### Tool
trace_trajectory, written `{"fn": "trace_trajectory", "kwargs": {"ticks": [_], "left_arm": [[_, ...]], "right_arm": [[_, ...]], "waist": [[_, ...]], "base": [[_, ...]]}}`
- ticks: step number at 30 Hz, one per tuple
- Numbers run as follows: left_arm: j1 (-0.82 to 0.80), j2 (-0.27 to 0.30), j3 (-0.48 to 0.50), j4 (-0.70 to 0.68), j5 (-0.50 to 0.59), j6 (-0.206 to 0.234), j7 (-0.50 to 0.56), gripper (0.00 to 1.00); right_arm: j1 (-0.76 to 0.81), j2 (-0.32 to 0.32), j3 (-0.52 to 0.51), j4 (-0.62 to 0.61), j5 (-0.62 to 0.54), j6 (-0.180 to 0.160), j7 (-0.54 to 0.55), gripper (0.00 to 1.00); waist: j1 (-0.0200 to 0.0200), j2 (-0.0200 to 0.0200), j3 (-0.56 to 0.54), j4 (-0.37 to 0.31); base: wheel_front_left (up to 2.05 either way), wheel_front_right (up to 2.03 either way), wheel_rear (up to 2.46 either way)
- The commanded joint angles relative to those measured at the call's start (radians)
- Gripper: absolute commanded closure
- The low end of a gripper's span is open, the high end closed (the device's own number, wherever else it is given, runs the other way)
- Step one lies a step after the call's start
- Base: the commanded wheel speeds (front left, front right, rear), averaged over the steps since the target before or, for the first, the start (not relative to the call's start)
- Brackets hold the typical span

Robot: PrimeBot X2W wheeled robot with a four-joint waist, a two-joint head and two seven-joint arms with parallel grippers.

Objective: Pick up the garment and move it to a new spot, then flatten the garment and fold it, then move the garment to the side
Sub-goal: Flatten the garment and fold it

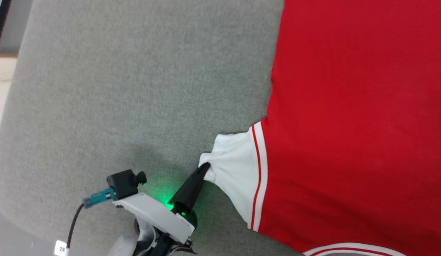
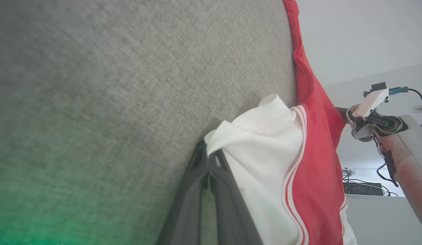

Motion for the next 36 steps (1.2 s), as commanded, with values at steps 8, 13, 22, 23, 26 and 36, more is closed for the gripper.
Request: {"fn": "trace_trajectory", "kwargs": {"ticks": [8,13,22,23,26,36], "left_arm": [[0.072,0.06,0.044,0.033,0.008,0.08,0.0,1.0],[0.091,0.072,0.059,0.003,0.0,0.098,0.005,1.0],[0.079,0.094,0.061,0.004,0.022,0.114,0.002,1.0],[0.078,0.092,0.06,0.003,0.021,0.116,0.002,1.0],[0.077,0.097,0.057,0.002,0.026,0.117,0.004,1.0],[0.069,0.102,0.047,0.002,0.037,0.121,0.01,1.0]], "right_arm": [[0.244,-0.027,0.276,-0.051,0.235,-0.002,0.036,1.0],[0.422,-0.139,0.434,-0.243,0.451,-0.002,0.085,1.0],[0.823,-0.332,0.493,-0.655,0.776,-0.001,0.119,1.0],[0.868,-0.343,0.486,-0.694,0.793,-0.001,0.122,1.0],[0.999,-0.371,0.465,-0.799,0.839,-0.001,0.141,1.0],[1.287,-0.314,0.366,-1.006,0.821,-0.001,0.183,1.0]], "waist": [[0.0,0.0,-0.205,-0.143],[0.0,0.0,-0.246,-0.197],[0.0,0.0,-0.309,-0.257],[0.0,0.0,-0.314,-0.264],[0.0,0.0,-0.325,-0.287],[0.0,0.0,-0.321,-0.329]], "base": [[0.0,0.0,0.0],[0.0,0.0,0.0],[0.0,0.0,0.0],[0.0,0.0,0.0],[0.0,0.0,0.0],[0.0,0.0,0.0]]}}
